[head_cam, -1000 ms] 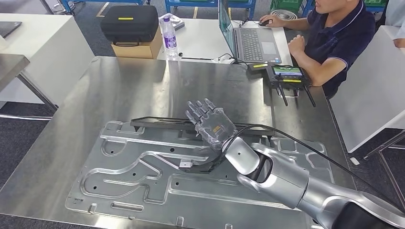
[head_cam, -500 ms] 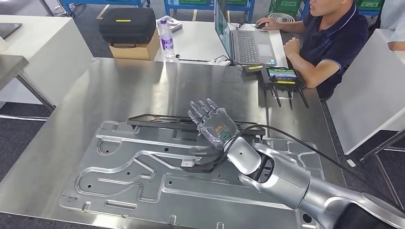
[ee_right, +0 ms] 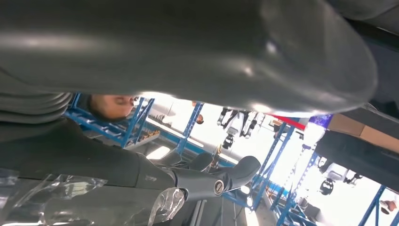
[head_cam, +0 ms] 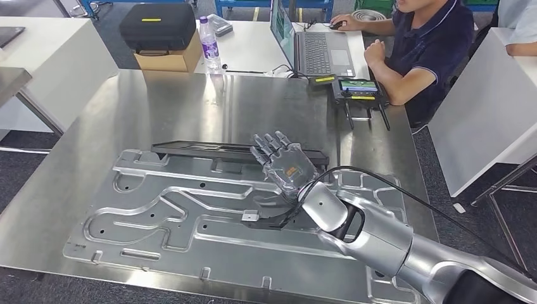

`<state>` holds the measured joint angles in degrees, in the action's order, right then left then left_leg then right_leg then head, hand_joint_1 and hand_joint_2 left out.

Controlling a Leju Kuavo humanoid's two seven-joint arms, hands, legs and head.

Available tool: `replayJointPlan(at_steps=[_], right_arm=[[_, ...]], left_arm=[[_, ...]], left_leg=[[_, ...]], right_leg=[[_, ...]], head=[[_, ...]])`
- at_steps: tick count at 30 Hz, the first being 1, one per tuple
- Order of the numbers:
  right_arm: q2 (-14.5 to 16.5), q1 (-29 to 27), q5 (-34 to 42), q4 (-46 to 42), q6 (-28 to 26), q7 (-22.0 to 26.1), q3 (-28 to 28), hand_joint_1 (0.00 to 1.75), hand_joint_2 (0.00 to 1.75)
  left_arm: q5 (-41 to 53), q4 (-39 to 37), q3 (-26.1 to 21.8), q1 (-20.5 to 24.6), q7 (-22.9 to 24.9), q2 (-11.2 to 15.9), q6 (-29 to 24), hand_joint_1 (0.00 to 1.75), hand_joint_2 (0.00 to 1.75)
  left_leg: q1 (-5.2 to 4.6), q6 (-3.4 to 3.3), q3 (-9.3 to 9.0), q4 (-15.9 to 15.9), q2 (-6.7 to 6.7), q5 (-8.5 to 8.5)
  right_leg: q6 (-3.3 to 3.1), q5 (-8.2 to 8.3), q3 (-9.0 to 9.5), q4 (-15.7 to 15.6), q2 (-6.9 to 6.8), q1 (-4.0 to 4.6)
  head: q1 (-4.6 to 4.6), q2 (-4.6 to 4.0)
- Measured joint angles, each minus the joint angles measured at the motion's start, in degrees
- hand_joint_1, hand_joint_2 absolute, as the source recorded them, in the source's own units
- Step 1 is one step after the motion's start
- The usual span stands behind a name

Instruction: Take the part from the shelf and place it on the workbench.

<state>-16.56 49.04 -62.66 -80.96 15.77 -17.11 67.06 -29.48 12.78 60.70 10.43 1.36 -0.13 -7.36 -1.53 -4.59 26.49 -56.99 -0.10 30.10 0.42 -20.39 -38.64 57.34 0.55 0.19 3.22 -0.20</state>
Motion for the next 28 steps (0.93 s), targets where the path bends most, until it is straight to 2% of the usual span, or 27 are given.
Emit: replayJointPlan(at_steps=[1, 3, 4, 5, 6, 8, 9, 10, 11, 12, 13, 14, 15, 16, 17, 19, 20, 21, 22, 23, 24, 25, 26, 28], right_arm=[[-0.01, 0.02, -0.01, 0.0, 0.01, 0.0, -0.03, 0.0, 0.0], [0.01, 0.03, -0.02, 0.0, 0.01, 0.02, -0.05, 0.0, 0.0], [0.0, 0.04, -0.02, 0.01, 0.01, 0.02, -0.08, 0.0, 0.0], [-0.04, 0.05, -0.03, 0.02, 0.01, 0.03, -0.11, 0.0, 0.0], [-0.11, 0.06, -0.03, 0.05, 0.01, 0.03, -0.14, 0.0, 0.0], [-0.21, -0.01, -0.03, 0.13, 0.01, 0.03, -0.17, 0.0, 0.0], [-0.22, -0.09, -0.03, 0.18, 0.01, 0.03, -0.17, 0.0, 0.0], [-0.22, -0.19, -0.02, 0.22, 0.01, 0.04, -0.17, 0.0, 0.0], [-0.22, -0.24, -0.02, 0.25, 0.01, 0.04, -0.17, 0.0, 0.0], [-0.22, -0.25, -0.02, 0.29, 0.01, 0.04, -0.17, 0.0, 0.0], [-0.22, -0.21, -0.02, 0.33, 0.01, 0.04, -0.17, 0.0, 0.0], [-0.21, -0.13, -0.02, 0.36, 0.01, 0.05, -0.17, 0.0, 0.0], [-0.19, -0.06, -0.02, 0.38, 0.01, 0.05, -0.19, 0.0, 0.0], [-0.16, -0.03, -0.02, 0.39, 0.01, 0.07, -0.2, 0.0, 0.0], [-0.13, -0.03, -0.02, 0.4, 0.01, 0.1, -0.2, 0.0, 0.0], [-0.11, -0.07, -0.01, 0.41, 0.02, 0.14, -0.2, 0.0, 0.0], [-0.1, -0.05, -0.01, 0.42, 0.03, 0.15, -0.19, 0.0, 0.0], [-0.08, -0.01, -0.01, 0.42, 0.04, 0.15, -0.18, 0.0, 0.0], [-0.05, 0.02, -0.02, 0.42, 0.09, 0.16, -0.17, 0.0, 0.0], [-0.02, 0.02, -0.03, 0.42, 0.18, 0.16, -0.17, 0.0, 0.0], [0.01, 0.02, -0.04, 0.42, 0.27, 0.17, -0.17, 0.0, 0.0], [0.03, 0.02, -0.05, 0.42, 0.38, 0.17, -0.16, 0.0, 0.0], [0.04, 0.02, -0.1, 0.42, 0.48, 0.17, -0.16, 0.0, 0.0], [0.04, 0.03, -0.2, 0.41, 0.64, 0.16, -0.15, 0.0, 0.0]], left_arm=[[0.0, 0.0, -0.03, 0.13, 0.01, 0.05, 0.0, 0.0, 0.0], [0.02, 0.0, -0.13, 0.18, 0.02, 0.01, 0.01, 0.0, 0.0], [0.04, -0.01, -0.22, 0.19, 0.02, -0.03, 0.04, 0.0, 0.0], [0.04, -0.01, -0.32, 0.2, 0.02, -0.05, 0.07, 0.0, 0.0], [0.05, -0.01, -0.39, 0.21, 0.02, -0.08, 0.09, 0.0, 0.0], [0.04, -0.02, -0.46, 0.21, 0.02, -0.13, 0.13, 0.0, 0.0], [0.07, -0.02, -0.46, 0.17, 0.02, -0.16, 0.15, 0.0, 0.0], [0.1, -0.02, -0.46, 0.14, 0.02, -0.19, 0.16, 0.0, 0.0], [0.14, -0.02, -0.46, 0.13, 0.02, -0.21, 0.17, 0.0, 0.0], [0.15, -0.02, -0.47, 0.13, 0.02, -0.22, 0.17, 0.0, 0.0], [0.15, -0.02, -0.47, 0.14, 0.02, -0.21, 0.16, 0.0, 0.0], [0.16, -0.02, -0.49, 0.16, 0.02, -0.18, 0.15, 0.0, 0.0], [0.17, -0.02, -0.5, 0.2, 0.03, -0.16, 0.14, 0.0, 0.0], [0.2, -0.02, -0.5, 0.23, 0.03, -0.15, 0.14, 0.0, 0.0], [0.22, -0.02, -0.51, 0.23, 0.04, -0.15, 0.14, 0.0, 0.0], [0.26, -0.02, -0.51, 0.11, 0.04, -0.17, 0.14, 0.0, 0.0], [0.29, -0.02, -0.51, -0.01, 0.09, -0.18, 0.14, 0.0, 0.0], [0.34, -0.02, -0.51, -0.1, 0.14, -0.19, 0.14, 0.0, 0.0], [0.38, -0.01, -0.51, -0.15, 0.18, -0.21, 0.14, 0.0, 0.0], [0.41, -0.01, -0.51, -0.16, 0.22, -0.23, 0.14, 0.0, 0.0], [0.43, -0.01, -0.51, -0.15, 0.22, -0.25, 0.14, 0.0, 0.0], [0.43, -0.01, -0.51, -0.14, 0.22, -0.27, 0.14, 0.0, 0.0], [0.44, -0.02, -0.51, -0.14, 0.22, -0.27, 0.14, 0.0, 0.0], [0.44, -0.02, -0.51, -0.13, 0.22, -0.27, 0.11, 0.0, 0.0]], left_leg=[[-0.34, -0.17, -0.65, 1.6, 0.05, -0.35], [-0.55, 0.02, -0.2, 2.39, 0.04, -1.34], [-0.45, -0.05, 0.01, 2.99, 0.08, -2.11], [-0.22, -0.18, 0.33, 3.54, 0.15, -3.1], [0.06, -0.26, 0.82, 4.07, 0.19, -4.18], [0.44, -0.23, 2.2, 4.34, 0.27, -5.78], [0.57, -0.05, 2.99, 4.3, 0.32, -6.4], [0.72, 0.16, 3.75, 4.24, 0.38, -6.99], [0.92, 0.42, 4.49, 4.15, 0.44, -7.52], [1.17, 0.74, 5.18, 3.98, 0.48, -7.97], [1.39, 1.09, 5.83, 3.66, 0.49, -8.33], [1.48, 1.43, 6.52, 3.13, 0.47, -8.54], [1.52, 1.79, 7.15, 2.52, 0.45, -8.72], [1.48, 2.18, 7.7, 2.0, 0.44, -8.96], [1.5, 2.58, 8.16, 1.7, 0.43, -9.28], [1.89, 3.39, 8.84, 1.42, 0.38, -9.71], [2.12, 3.7, 9.39, 0.62, 0.35, -8.79], [2.28, 3.99, 10.22, -1.35, 0.31, -6.8], [2.38, 4.23, 11.29, -4.46, 0.29, -3.98], [2.38, 4.42, 12.47, -8.4, 0.29, -1.05], [2.4, 4.53, 13.41, -12.32, 0.29, 1.13], [2.39, 4.55, 13.69, -15.03, 0.29, 1.98], [2.38, 4.47, 13.11, -15.98, 0.28, 1.58], [2.34, 4.21, 10.56, -14.01, 0.28, -0.67]], right_leg=[[0.16, 0.45, -0.1, -0.11, -0.1, -0.14], [0.75, 1.51, -0.15, -0.68, -0.25, -0.32], [1.1, 1.5, -0.42, -0.83, -0.24, -0.34], [1.45, 0.46, -0.84, -0.38, -0.21, -0.28], [1.8, -1.63, -1.54, 1.16, -0.19, -0.23], [2.48, -7.51, -3.44, 7.92, -0.2, -0.51], [2.87, -9.32, -4.15, 11.78, -0.21, -0.76], [3.28, -9.78, -4.25, 14.57, -0.23, -1.06], [3.68, -9.03, -3.46, 15.48, -0.25, -1.37], [4.1, -7.62, -1.64, 14.24, -0.28, -1.71], [4.56, -6.35, 1.19, 11.05, -0.34, -2.09], [5.0, -5.95, 4.41, 6.83, -0.38, -2.38], [4.99, -6.15, 7.0, 3.13, -0.34, -2.45], [4.72, -6.65, 8.61, 0.5, -0.31, -2.44], [4.17, -7.08, 9.1, -0.73, -0.24, -2.21], [2.63, -6.55, 8.25, -0.91, -0.4, -1.94], [1.92, -6.05, 7.73, -0.93, -0.51, -1.87], [1.25, -5.47, 7.1, -0.99, -0.62, -1.89], [0.78, -4.89, 6.42, -0.99, -0.67, -1.87], [0.49, -4.28, 5.63, -0.98, -0.66, -1.83], [0.38, -3.67, 4.82, -0.96, -0.66, -1.76], [0.38, -3.02, 3.97, -0.94, -0.65, -1.69], [0.44, -2.37, 3.12, -0.93, -0.64, -1.64], [0.61, -1.37, 1.86, -0.91, -0.63, -1.6]], head=[[-0.02, 0.0], [0.01, 0.01], [0.04, 0.01], [0.02, 0.01], [-0.01, 0.0], [-0.12, 0.0], [-0.13, 0.0], [-0.14, 0.0], [-0.14, 0.0], [-0.15, 0.0], [-0.15, 0.0], [-0.19, 0.0], [-0.18, 0.0], [-0.17, 0.0], [-0.15, 0.0], [-0.1, 0.0], [-0.09, 0.0], [-0.06, 0.0], [-0.03, 0.0], [0.0, 0.0], [0.01, 0.0], [0.02, 0.0], [0.02, 0.0], [0.02, 0.0]])
